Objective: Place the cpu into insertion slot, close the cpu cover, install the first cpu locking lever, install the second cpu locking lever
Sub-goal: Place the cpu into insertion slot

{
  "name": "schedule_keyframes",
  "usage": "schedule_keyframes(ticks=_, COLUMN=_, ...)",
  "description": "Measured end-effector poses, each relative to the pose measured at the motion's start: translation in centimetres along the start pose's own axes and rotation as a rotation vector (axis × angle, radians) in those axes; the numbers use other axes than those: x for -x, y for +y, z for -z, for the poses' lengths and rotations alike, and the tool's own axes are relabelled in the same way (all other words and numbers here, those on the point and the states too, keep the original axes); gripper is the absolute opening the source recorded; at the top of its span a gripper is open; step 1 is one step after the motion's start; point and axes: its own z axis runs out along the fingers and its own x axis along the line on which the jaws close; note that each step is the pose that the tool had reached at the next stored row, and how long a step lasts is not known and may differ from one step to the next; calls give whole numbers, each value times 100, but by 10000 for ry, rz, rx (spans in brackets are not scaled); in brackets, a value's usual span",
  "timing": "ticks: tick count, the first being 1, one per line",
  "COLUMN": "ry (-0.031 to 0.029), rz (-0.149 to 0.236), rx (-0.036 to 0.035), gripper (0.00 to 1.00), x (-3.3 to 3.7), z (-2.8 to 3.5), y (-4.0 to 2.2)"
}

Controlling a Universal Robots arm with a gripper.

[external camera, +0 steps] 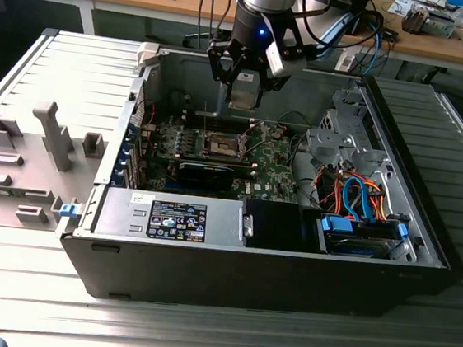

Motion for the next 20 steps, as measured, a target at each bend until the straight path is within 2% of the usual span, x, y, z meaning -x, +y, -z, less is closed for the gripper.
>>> schedule_keyframes(ticks=20, ry=-15, rz=-245, rx=0, gripper=54, x=1, z=-63, y=-5)
